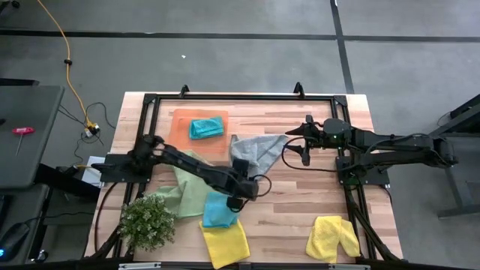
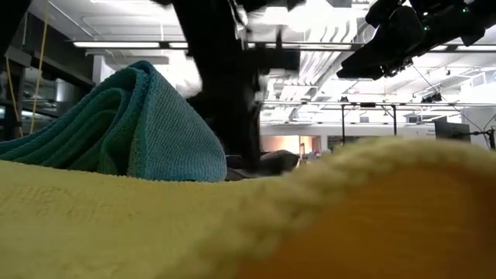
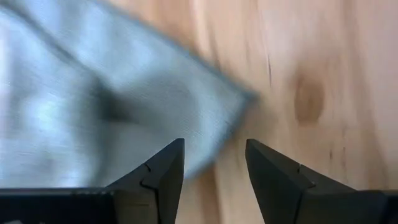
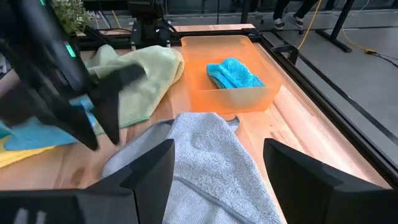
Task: Fold microfiber towels
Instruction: Fold the gray microfiber cloth
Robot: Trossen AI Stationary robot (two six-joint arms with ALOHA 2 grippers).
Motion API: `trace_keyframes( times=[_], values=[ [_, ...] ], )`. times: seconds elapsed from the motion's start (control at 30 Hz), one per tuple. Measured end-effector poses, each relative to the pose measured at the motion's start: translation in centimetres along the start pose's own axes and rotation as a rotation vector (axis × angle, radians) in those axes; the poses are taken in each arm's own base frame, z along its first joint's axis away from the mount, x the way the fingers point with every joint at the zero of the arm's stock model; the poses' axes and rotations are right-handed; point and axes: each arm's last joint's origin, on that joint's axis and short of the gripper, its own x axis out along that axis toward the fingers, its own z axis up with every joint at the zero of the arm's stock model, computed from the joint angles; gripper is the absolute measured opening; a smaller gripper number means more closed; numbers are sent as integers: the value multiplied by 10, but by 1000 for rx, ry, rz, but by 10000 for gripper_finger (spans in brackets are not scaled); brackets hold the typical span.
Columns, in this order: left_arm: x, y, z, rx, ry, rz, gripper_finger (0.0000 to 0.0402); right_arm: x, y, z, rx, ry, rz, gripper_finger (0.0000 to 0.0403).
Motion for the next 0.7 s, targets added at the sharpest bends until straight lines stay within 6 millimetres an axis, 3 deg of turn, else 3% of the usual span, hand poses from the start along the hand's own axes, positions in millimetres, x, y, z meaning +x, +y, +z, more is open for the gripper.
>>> trace_keyframes(
  times=[0.1,0.17,0.37,0.47,0.7],
  values=[
    [-23,12,5,-25,-150,84,162,0,0,0,1,0,0,236],
    [-22,19,3,-21,-183,124,162,0,0,0,8,1,0,236],
    [8,32,-5,28,-205,157,162,0,0,-1,8,10,0,236],
    [28,31,-6,101,-192,188,162,0,0,-1,7,10,1,236],
    [53,24,-5,271,-149,329,162,0,0,-1,9,13,0,236]
  ],
)
